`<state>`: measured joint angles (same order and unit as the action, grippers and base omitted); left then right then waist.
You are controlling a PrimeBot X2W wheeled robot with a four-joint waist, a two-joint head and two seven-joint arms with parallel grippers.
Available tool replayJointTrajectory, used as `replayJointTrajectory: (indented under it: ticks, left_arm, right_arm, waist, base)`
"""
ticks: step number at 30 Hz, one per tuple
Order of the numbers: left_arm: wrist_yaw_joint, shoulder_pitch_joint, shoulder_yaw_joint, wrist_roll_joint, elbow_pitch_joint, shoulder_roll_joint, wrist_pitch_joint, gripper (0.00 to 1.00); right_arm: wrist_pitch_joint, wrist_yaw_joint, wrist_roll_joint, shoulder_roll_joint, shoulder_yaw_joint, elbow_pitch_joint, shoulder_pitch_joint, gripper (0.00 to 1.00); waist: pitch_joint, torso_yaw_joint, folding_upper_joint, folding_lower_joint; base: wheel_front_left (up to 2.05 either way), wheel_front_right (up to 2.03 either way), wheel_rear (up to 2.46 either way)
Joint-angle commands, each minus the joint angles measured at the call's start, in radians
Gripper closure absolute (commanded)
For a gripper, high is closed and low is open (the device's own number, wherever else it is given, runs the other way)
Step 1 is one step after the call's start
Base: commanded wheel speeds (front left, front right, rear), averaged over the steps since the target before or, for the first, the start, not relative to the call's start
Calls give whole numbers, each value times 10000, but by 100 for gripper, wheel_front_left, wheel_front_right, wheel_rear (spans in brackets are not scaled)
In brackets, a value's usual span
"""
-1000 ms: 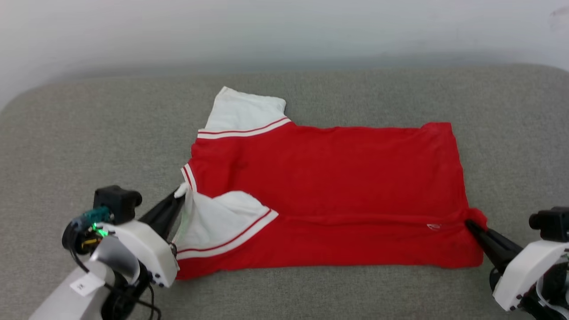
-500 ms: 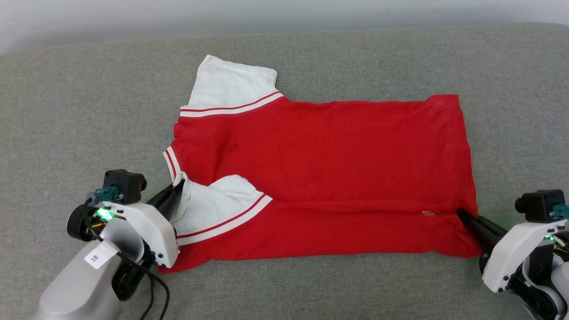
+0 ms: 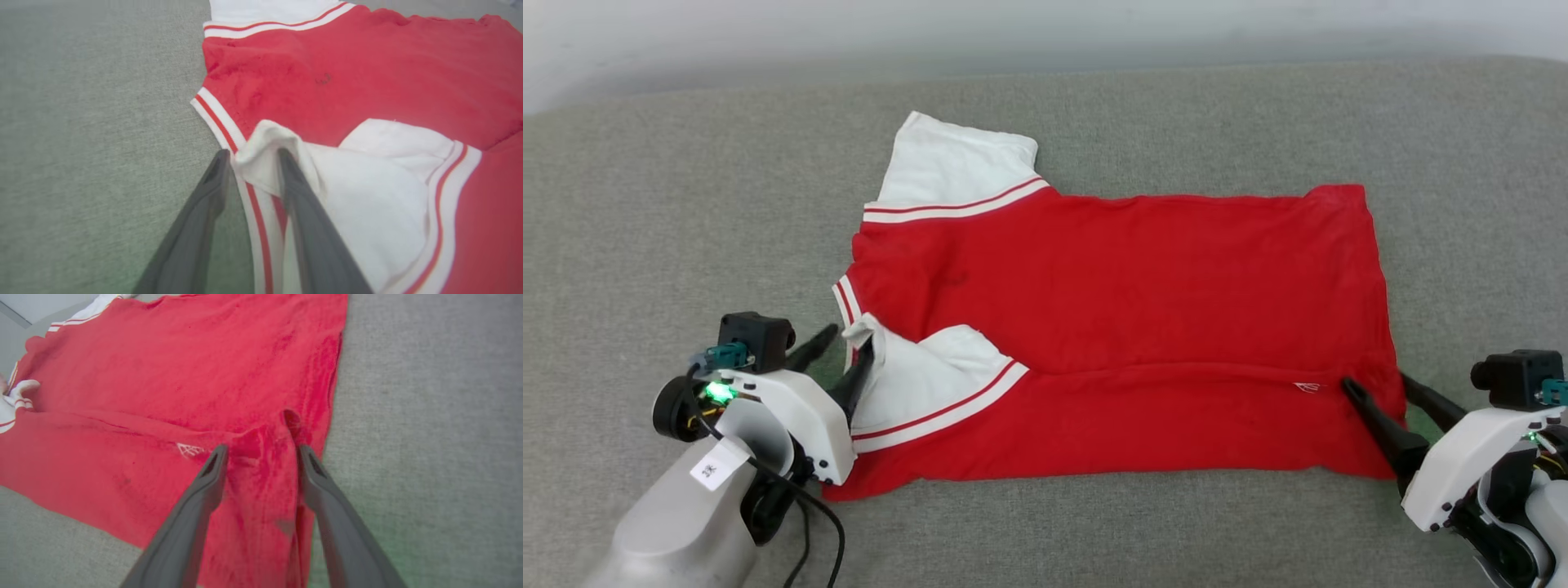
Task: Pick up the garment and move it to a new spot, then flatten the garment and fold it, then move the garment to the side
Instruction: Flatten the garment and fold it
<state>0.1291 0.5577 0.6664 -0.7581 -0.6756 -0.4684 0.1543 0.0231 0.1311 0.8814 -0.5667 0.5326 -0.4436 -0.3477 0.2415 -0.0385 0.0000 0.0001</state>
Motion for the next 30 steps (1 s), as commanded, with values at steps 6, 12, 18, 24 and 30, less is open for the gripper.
replayJointTrajectory:
  ticks: [6,12,18,24,30]
  left_arm:
    - [-1,530,227,-20,441,-384,23,0]
    - [0,999,616,-276,1396,-988,-1196,0]
    - [1,1445,991,-900,2141,-1494,-3263,0]
    - [-2,1725,1272,-1966,2451,-1688,-5889,0]
    - [-62,1610,1637,-2693,2488,-1689,-7850,0]
  right_arm:
    - [511,-8,-8,-284,-366,520,447,0]
    - [616,-8,-317,-505,-970,1098,875,0]
    - [300,-8,-777,-394,-1575,1593,1220,0]
    - [-46,-6,-1142,-88,-2100,1919,1623,0]
    - [-376,-6,-1422,257,-2410,2173,1860,0]
  waist:
    - [-556,270,0,-1]
    - [-864,428,0,-1]
    - [-1084,495,0,-1]
    - [-1239,557,0,-1]
    - [-1242,502,0,-1]
  base:
    - [0,0,0]
    - [0,0,0]
    - [0,0,0]
    - [0,0,0]
    - [0,0,0]
